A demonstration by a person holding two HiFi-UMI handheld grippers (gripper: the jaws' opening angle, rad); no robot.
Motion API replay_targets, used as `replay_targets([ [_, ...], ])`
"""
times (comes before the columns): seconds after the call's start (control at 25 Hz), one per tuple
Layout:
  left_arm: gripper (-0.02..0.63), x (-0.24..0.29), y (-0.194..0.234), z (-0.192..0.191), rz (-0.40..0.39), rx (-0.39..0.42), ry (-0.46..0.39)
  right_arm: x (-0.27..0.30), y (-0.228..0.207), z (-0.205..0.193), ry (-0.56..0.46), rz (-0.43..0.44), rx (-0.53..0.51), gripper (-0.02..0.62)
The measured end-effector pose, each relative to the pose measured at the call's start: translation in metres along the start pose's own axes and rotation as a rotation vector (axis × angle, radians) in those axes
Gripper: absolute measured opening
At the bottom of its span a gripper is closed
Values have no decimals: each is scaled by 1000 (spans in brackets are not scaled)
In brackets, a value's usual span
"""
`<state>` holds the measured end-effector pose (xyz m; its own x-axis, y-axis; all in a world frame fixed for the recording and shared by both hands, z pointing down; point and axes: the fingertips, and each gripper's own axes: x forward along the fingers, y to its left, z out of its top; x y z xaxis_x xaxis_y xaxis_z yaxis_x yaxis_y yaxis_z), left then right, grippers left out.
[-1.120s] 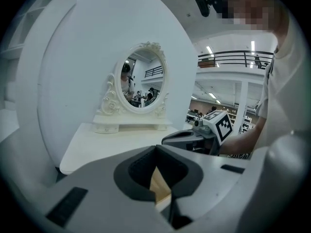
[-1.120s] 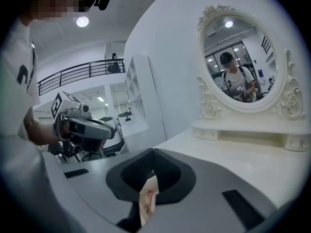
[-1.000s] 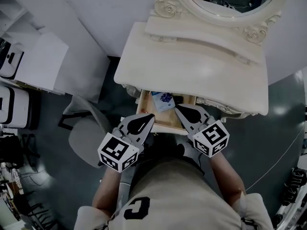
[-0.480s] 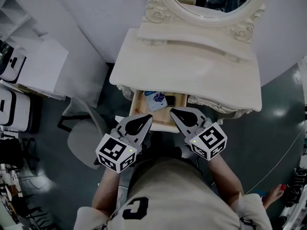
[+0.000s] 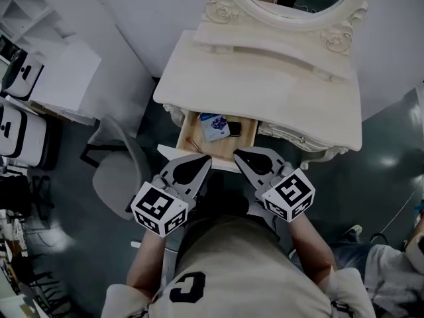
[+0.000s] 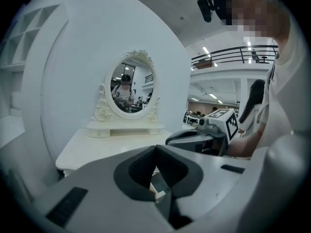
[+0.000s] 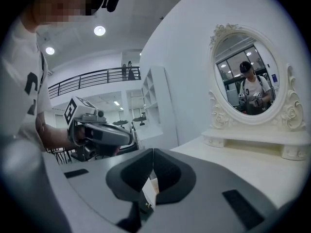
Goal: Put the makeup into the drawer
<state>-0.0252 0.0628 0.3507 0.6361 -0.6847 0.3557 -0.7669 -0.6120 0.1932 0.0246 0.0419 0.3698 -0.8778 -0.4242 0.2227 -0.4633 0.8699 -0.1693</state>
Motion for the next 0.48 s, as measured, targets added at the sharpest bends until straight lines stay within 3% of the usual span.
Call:
replay_targets([
  [0.48,52,-12,6,-7,10,-15,11,8,13,-8,20,23,24,28],
])
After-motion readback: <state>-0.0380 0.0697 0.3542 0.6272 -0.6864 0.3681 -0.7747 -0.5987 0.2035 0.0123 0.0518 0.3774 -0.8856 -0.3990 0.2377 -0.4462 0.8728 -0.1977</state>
